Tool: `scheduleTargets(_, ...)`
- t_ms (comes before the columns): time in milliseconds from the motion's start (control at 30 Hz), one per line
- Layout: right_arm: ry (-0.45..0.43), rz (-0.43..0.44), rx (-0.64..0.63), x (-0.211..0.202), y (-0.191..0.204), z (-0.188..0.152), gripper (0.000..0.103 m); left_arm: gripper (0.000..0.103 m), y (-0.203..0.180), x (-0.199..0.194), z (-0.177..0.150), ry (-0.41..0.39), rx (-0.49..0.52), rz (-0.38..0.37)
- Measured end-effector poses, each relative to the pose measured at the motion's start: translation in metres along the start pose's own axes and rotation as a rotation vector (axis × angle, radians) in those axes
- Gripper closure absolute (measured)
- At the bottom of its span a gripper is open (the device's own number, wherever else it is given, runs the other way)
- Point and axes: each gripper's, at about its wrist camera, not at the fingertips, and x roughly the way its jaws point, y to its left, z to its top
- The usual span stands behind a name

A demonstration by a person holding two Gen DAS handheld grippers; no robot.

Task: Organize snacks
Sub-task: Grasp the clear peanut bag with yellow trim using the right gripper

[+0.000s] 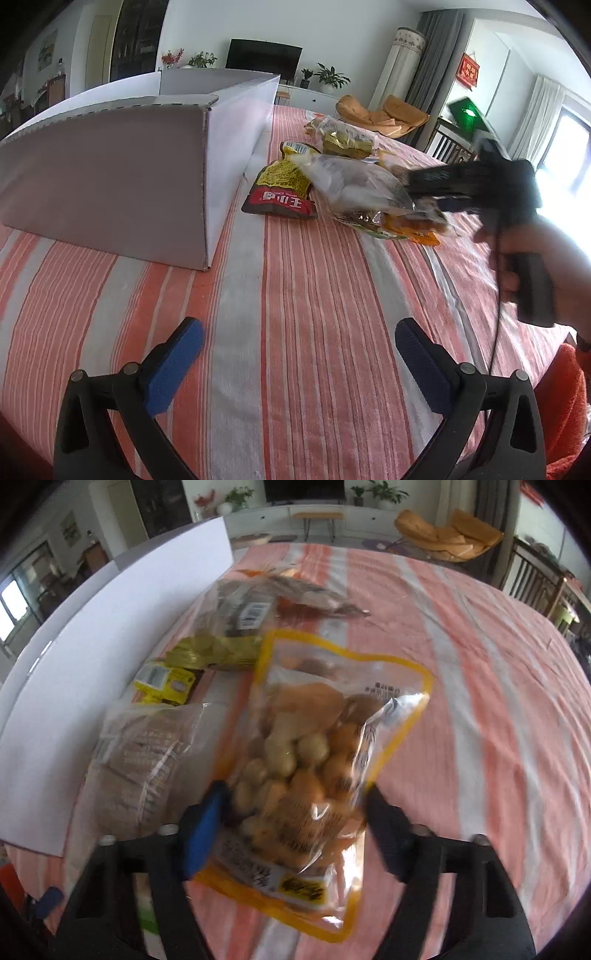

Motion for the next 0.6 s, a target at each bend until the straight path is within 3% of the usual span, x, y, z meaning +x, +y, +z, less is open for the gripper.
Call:
scheduleTargets(167,-0.005,-0.011,-0.015,-0.020,-0.033,-0.024,0.036,0.001,-0.003,0.002,0.000,0.000,0.018,0.018)
scheduleTargets(300,-0.046,-0.095,-0.046,-0.040,-0.069,-0.051,0.035,0.001,-0.007,0.004,-0.002,-0.003,0.038,0.043)
scheduleTargets(467,-0.097,-0.053,0.090,-0.046,-0.119,-0.069,0.028,0.001,-0.012,0.008,-0.003,-0.004,0.076,0.077)
scheduleTargets(600,-0.147,-0.068,0.068,-0.046,-0.121,-0.075,0.022,0.001,-0.015,0.009,-0.004,-0.003,0.096,0.089)
